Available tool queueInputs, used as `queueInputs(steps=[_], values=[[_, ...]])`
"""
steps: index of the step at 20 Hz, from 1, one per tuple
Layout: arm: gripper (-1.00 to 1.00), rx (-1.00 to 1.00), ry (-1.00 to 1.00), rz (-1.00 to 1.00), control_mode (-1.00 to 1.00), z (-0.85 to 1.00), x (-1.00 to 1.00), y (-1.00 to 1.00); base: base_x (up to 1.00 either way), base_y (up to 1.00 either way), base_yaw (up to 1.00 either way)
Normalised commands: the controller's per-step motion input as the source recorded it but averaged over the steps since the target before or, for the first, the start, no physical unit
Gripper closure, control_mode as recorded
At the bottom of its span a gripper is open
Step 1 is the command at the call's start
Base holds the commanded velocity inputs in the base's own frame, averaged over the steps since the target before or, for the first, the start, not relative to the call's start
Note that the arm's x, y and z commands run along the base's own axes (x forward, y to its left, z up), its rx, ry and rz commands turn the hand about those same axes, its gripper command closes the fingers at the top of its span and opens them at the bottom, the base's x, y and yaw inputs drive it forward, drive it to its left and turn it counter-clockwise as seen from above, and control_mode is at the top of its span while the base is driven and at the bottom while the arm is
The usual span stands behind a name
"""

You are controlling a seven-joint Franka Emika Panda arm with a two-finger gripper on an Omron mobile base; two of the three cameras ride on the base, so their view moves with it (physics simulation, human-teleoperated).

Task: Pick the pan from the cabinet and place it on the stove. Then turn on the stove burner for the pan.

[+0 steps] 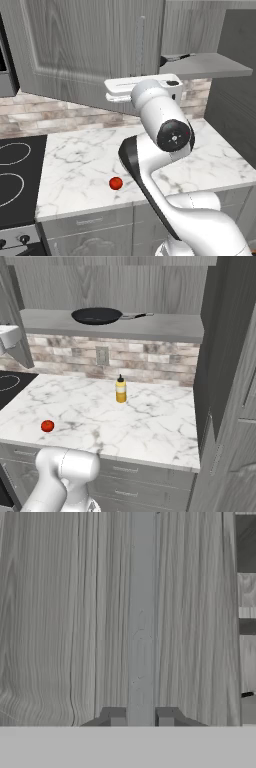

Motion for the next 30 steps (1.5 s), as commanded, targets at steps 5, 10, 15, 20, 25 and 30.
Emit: queueInputs(steps=[5,10,15,20,25,30], values=[[-1.00,0.00,0.00,0.07,-1.00,0.00,-0.29,0.43,0.00,0.00,0.00],[-1.00,0.01,-0.01,0.07,-1.00,0.00,-0.36,0.05,0.00,0.00,0.00],[-1.00,0.06,-0.05,0.02,-1.00,0.00,-0.74,-0.37,0.00,0.00,0.00],[-1.00,0.10,-0.03,0.00,-1.00,0.01,-0.79,-0.55,0.00,0.00,0.00],[-1.00,0.13,0.00,0.00,-1.00,0.13,-0.51,-0.70,0.00,0.00,0.00],[-1.00,0.18,0.01,0.03,-1.00,0.03,-0.19,-0.89,0.00,0.00,0.00]])
